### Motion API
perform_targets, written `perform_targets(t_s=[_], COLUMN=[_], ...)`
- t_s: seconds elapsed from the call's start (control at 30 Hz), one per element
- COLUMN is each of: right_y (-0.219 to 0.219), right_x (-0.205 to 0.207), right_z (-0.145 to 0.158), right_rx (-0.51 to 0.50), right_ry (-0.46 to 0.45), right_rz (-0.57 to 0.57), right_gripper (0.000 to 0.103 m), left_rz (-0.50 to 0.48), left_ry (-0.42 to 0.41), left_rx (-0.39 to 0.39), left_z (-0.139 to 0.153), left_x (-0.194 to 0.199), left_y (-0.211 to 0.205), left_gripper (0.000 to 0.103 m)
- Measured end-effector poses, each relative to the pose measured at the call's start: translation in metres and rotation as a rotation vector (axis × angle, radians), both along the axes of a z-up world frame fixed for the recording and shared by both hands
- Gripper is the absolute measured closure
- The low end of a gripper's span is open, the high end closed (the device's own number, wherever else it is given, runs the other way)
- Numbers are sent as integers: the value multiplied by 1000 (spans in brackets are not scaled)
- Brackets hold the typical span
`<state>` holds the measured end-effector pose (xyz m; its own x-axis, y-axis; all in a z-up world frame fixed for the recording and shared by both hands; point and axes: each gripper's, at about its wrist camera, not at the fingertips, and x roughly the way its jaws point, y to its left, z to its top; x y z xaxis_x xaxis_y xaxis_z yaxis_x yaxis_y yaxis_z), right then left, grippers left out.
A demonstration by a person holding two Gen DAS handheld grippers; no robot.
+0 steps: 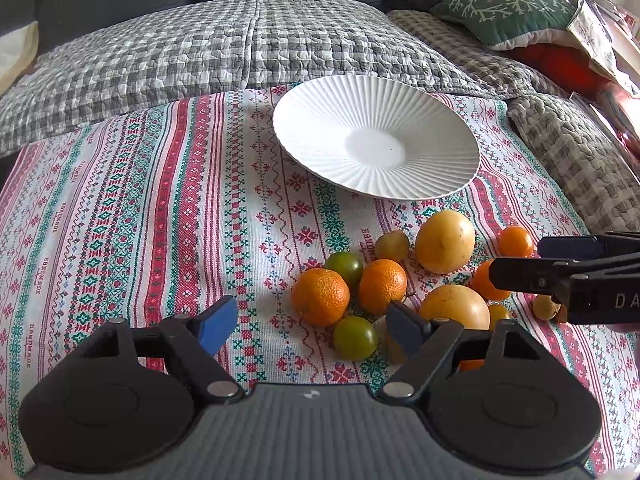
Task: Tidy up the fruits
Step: 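Grasp a mandarin with the left gripper while the right gripper grasps a large yellow fruit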
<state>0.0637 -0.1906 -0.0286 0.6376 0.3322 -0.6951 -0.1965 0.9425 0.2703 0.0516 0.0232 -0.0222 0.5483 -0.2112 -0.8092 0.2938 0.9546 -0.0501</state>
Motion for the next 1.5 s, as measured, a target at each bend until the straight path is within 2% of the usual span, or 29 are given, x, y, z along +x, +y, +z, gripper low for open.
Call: perform_targets(t_s=[0.23,0.3,0.47,0.6,0.77,0.87,0.97,1.07,1.1,1.3,1.5], right_y=[3,3,1,2,0,-1,1,5,6,7,1], right_x=[16,21,29,32,37,41,43,45,45,48,44], right_z=[-13,-18,-29,-33,-38,-40,-39,-39,-39,-34,-28], right_rx=[80,105,192,218,247,268,273,244,232,193,187], right_ry=[13,11,34,38,48,41,32,17,15,26,52], right_rz=[-8,-13,-35,-69,-103,-115,-111,-117,-122,-118,-144], right_gripper=[40,43,48,50,55,53,46,49,56,57,57], left_rz=[-30,-31,-12,18,33,41,43,43,43,10,26], left_ry=[9,16,33,84,80,79,76,72,71,54,51], left_rx=[-90,-120,-140,-163,-162,-159,-149,-136,-132,-94,-110], left_z=[-8,-11,-19,-28,-29,-29,-29,-28,-28,-28,-23], left_x=[11,15,21,27,26,26,27,26,26,22,18], left_y=[4,7,10,12,10,10,8,6,6,3,10], left_gripper=[51,64,71,72,73,73,74,74,74,75,75])
